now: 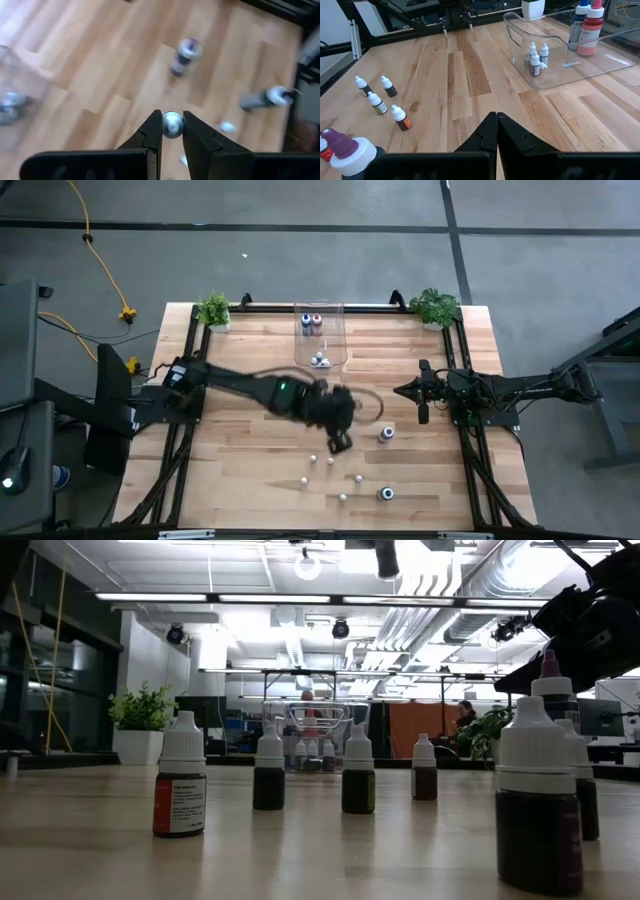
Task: Pick & Place food coloring
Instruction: Put the small light green food coloring into the transparent bin
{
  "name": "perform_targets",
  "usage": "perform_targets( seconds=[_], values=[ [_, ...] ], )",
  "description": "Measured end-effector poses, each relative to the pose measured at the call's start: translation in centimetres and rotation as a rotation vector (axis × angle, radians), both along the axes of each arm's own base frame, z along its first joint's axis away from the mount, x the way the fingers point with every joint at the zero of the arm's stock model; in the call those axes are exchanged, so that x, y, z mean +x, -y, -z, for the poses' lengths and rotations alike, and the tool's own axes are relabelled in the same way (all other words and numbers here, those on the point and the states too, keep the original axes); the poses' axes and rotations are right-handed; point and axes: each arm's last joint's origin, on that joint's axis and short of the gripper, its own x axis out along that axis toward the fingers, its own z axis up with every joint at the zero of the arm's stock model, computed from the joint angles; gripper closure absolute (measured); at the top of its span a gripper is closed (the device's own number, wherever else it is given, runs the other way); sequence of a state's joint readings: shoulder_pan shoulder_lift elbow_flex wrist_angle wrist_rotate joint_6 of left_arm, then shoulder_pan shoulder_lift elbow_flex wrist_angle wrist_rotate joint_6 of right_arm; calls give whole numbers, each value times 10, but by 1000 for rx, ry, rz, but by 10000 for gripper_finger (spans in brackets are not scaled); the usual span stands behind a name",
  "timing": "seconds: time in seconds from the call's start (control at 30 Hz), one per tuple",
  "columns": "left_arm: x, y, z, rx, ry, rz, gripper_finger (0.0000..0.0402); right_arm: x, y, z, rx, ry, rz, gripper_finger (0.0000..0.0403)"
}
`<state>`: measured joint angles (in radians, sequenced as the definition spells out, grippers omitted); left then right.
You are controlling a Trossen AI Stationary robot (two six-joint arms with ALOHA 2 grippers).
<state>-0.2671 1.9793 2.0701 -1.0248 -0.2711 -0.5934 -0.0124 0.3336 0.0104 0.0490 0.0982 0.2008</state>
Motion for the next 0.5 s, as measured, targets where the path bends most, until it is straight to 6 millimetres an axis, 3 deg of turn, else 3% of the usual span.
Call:
perform_targets(
  seconds=[0.37,0.5],
  values=[
    [15,-122,-1,-90,19,-251,356,0,0,0,0,0,0,402],
    [14,-155,-2,-94,43,-329,356,0,0,0,0,0,0,402]
  ],
)
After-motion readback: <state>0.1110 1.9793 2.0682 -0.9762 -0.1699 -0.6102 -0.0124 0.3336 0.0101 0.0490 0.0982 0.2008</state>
